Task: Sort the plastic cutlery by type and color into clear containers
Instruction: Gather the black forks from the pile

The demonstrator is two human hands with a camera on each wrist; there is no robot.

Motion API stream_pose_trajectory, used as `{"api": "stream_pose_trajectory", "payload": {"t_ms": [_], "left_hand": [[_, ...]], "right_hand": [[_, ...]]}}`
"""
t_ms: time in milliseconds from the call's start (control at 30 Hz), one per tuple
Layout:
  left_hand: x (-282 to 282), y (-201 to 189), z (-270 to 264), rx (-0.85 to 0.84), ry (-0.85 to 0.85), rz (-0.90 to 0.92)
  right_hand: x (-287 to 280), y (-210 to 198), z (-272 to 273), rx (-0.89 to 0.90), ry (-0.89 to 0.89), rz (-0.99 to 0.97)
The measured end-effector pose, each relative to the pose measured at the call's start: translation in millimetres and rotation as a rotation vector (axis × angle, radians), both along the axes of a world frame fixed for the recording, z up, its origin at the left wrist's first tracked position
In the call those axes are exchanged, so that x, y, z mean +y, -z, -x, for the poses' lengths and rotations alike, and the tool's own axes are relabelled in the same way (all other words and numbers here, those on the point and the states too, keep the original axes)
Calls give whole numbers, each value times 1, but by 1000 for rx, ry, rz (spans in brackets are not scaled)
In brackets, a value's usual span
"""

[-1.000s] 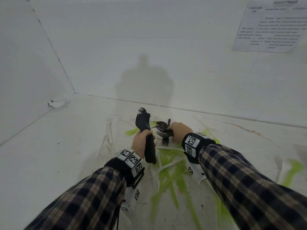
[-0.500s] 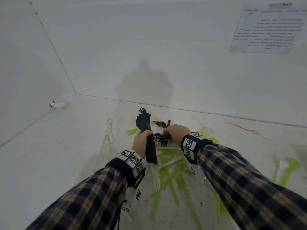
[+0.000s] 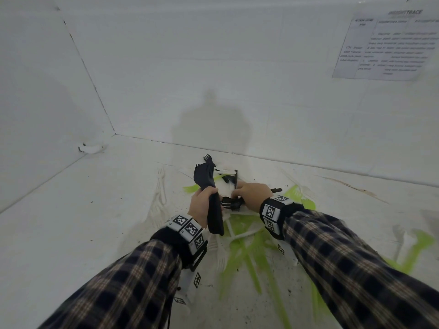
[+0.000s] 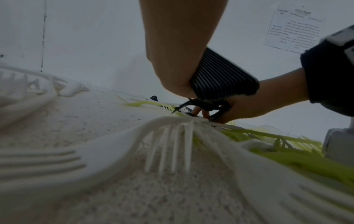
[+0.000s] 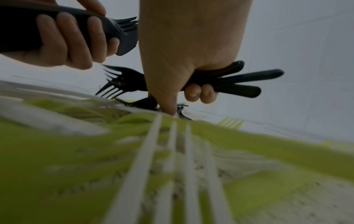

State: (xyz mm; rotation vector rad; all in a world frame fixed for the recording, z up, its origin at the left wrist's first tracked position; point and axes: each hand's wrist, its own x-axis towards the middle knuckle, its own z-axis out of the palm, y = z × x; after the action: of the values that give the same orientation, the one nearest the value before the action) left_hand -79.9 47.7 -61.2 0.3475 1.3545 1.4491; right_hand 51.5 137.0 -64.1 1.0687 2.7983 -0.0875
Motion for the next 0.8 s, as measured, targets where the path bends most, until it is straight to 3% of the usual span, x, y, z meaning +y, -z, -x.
{"api": "stream_pose_trajectory", "payload": {"t_ms": [167, 433, 800], "left_hand": [[0, 0, 2, -2, 12, 3], [0, 2, 2, 12, 32, 2], [2, 5, -9, 5, 26, 13]], "right_hand": [[2, 0, 0, -21, -38, 20], [7, -7, -7, -39, 155, 121], [22, -45, -33, 530, 409, 422]]}}
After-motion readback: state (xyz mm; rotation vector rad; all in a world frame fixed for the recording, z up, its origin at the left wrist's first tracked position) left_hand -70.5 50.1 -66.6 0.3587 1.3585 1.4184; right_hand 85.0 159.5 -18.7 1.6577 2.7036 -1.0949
